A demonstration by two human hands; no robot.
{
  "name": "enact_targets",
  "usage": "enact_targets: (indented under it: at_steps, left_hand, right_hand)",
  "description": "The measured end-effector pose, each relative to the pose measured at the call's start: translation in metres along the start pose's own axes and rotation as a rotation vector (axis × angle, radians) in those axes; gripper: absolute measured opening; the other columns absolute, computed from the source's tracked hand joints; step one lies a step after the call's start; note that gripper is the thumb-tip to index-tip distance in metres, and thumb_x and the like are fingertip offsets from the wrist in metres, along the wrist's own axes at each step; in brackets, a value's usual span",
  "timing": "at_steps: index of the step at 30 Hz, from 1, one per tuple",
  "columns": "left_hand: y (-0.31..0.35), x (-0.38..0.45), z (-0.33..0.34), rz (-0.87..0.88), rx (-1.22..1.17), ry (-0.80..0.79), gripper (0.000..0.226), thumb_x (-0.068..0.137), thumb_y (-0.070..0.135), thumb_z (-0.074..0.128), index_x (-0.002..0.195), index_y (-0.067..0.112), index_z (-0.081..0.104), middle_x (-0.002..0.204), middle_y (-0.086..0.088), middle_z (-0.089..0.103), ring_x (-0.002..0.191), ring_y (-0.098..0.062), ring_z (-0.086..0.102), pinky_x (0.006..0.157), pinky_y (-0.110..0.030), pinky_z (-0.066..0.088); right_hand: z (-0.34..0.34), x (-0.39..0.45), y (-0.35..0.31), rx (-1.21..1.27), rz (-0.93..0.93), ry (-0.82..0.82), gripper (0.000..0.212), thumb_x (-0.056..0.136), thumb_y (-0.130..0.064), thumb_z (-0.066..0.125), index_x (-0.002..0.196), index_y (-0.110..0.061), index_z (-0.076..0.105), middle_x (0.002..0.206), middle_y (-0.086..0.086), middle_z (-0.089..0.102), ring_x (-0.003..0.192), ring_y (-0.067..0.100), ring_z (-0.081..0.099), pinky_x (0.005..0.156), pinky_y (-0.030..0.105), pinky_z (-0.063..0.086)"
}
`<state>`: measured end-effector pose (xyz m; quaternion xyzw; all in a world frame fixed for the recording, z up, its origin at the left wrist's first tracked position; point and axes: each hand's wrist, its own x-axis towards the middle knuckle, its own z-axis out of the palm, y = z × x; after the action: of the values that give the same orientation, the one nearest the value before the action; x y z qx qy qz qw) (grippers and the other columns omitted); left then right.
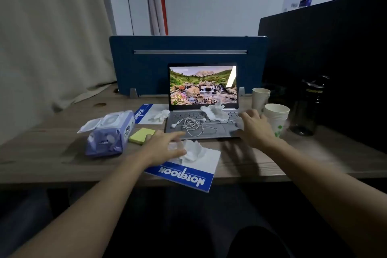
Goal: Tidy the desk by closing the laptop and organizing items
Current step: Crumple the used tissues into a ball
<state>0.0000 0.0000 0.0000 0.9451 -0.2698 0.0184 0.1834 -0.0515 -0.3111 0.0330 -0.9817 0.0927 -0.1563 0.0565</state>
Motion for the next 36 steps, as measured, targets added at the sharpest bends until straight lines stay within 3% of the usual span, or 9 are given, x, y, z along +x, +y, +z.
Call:
enact_targets:
  at_steps: [3,6,9,12,17,21,25,30,36]
  left_hand:
    - [0.003,0.004,0.001,0.022,-0.003,0.006,0.056,0.075,0.076,0.049,0.128,0.057,0.045,0.102,0.029,0.057,0.113,-0.012,0.038,0.085,-0.041,0.029]
    - [0.0,0.012,0.003,0.023,0.01,0.054,0.017,0.086,0.062,0.054,0.096,0.048,0.057,0.1,0.022,0.058,0.107,-0.011,0.039,0.085,-0.04,0.029]
    - [-0.004,0.016,0.004,0.014,-0.081,0.101,0.018,0.092,0.052,0.054,0.083,0.036,0.055,0.095,0.01,0.059,0.093,-0.014,0.052,0.073,-0.033,0.038]
    - [-0.008,0.024,0.002,-0.025,-0.17,0.171,0.018,0.095,0.046,0.054,0.086,0.03,0.056,0.084,0.008,0.061,0.076,-0.014,0.059,0.061,-0.03,0.041]
    - [-0.014,0.036,-0.001,-0.086,-0.325,0.301,0.021,0.095,0.034,0.06,0.111,0.034,0.046,0.106,0.012,0.056,0.094,-0.011,0.058,0.076,-0.036,0.051]
    - [-0.02,0.05,-0.003,-0.127,-0.458,0.384,0.038,0.093,0.022,0.062,0.108,0.038,0.031,0.111,0.003,0.052,0.086,-0.018,0.058,0.065,-0.031,0.045]
    - [-0.029,0.065,0.0,-0.12,-0.513,0.411,0.026,0.095,0.015,0.058,0.105,0.034,0.043,0.108,0.003,0.056,0.092,-0.017,0.057,0.061,-0.024,0.041]
    - [-0.036,0.079,-0.002,-0.172,-0.698,0.455,0.02,0.097,0.017,0.058,0.109,0.033,0.056,0.102,0.013,0.061,0.093,-0.006,0.057,0.065,-0.021,0.047]
    - [-0.039,0.089,-0.01,-0.181,-0.989,0.408,0.021,0.099,0.018,0.054,0.093,0.031,0.069,0.1,0.011,0.069,0.096,-0.012,0.063,0.07,-0.016,0.05]
  right_hand:
    - [0.009,0.005,0.008,0.08,0.024,-0.002,0.052,0.089,-0.027,0.064,0.135,-0.013,0.045,0.139,0.019,0.046,0.121,0.038,0.048,0.094,0.042,0.043]
    - [0.018,0.008,0.011,0.106,0.049,0.033,0.03,0.083,-0.002,0.053,0.113,-0.006,0.056,0.117,0.021,0.061,0.105,0.037,0.056,0.073,0.033,0.041]
    - [0.024,0.012,0.015,0.123,0.067,0.035,0.032,0.078,0.0,0.058,0.109,-0.006,0.06,0.111,0.019,0.065,0.101,0.037,0.059,0.074,0.037,0.046]
    - [0.033,0.017,0.019,0.147,0.069,0.077,0.026,0.076,0.003,0.061,0.1,-0.006,0.064,0.102,0.019,0.069,0.096,0.038,0.061,0.073,0.04,0.048]
    - [0.04,0.027,0.017,0.195,-0.009,0.208,0.011,0.087,-0.007,0.06,0.091,-0.01,0.069,0.091,0.014,0.07,0.084,0.034,0.063,0.063,0.035,0.044]
    - [0.037,0.035,0.001,0.388,-0.072,0.34,0.011,0.09,-0.008,0.059,0.081,-0.014,0.062,0.08,0.003,0.064,0.075,0.025,0.059,0.059,0.033,0.041]
    - [0.033,0.045,-0.024,0.535,-0.126,0.339,0.011,0.093,-0.006,0.056,0.093,-0.011,0.066,0.085,-0.002,0.062,0.078,0.018,0.056,0.066,0.034,0.045]
    - [0.032,0.054,-0.057,0.598,-0.273,0.294,0.021,0.093,0.001,0.054,0.101,-0.009,0.07,0.09,-0.005,0.059,0.079,0.013,0.052,0.064,0.011,0.035]
    - [0.046,0.064,-0.091,0.549,-0.479,0.234,0.025,0.091,-0.002,0.059,0.111,-0.011,0.071,0.105,0.002,0.065,0.094,0.016,0.055,0.077,0.028,0.046]
